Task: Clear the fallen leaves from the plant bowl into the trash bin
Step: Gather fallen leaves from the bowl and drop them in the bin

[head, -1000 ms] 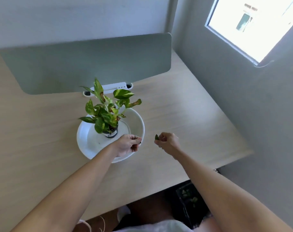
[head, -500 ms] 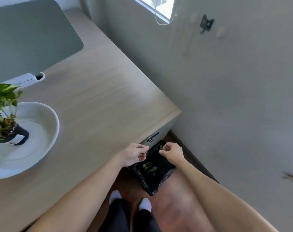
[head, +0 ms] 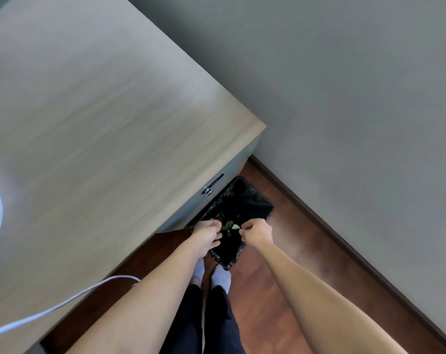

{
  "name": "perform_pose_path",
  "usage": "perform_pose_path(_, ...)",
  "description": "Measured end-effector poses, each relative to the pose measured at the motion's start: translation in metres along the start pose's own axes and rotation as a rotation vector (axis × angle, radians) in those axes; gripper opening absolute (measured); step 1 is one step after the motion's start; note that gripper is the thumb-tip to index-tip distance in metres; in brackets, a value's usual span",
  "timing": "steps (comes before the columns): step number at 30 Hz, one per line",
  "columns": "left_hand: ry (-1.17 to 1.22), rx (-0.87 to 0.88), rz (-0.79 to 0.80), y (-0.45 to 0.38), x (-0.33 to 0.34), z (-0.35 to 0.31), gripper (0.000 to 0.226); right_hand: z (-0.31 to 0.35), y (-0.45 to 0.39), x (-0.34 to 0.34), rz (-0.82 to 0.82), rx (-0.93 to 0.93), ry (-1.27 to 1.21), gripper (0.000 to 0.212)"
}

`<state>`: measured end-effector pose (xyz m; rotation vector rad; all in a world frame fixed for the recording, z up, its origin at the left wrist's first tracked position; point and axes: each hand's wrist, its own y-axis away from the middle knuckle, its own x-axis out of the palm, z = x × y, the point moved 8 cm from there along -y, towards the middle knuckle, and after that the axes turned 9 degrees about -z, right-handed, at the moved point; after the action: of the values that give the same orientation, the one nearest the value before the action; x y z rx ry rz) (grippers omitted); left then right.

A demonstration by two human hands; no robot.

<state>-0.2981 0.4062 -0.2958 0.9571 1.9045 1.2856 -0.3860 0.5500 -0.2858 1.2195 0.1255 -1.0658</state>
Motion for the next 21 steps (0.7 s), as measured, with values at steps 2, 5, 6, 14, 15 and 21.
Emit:
perform_pose_path(2,0.011,-0.017,-0.004,0.0,0.002,-0.001,0.033,-0.001,-0.001,-0.001,0.001,0.018,-0.023,0.012)
perform_pose_path(5,0.004,-0.014,-0.01,0.01,0.004,-0.008,0.026,0.004,0.002,-0.008,0.005,0.018,-0.036,0.02)
perform_pose_path(6,0.012,-0.017,-0.018,0.015,0.003,-0.011,0.025,0.007,0.004,-0.013,0.002,0.015,-0.046,0.021)
perform_pose_path(14,-0.036,0.129,-0.014,0.087,-0.014,-0.055,0.031,0.071,0.047,-0.061,-0.017,-0.09,-0.114,0.022)
perform_pose_path(15,-0.068,0.178,-0.002,0.099,-0.02,-0.063,0.031,0.083,0.052,-0.065,-0.01,-0.119,-0.109,0.02)
perform_pose_path(21,0.025,0.489,-0.087,0.175,-0.118,-0.113,0.008,0.187,0.1,-0.052,0.054,-0.41,0.0,0.01)
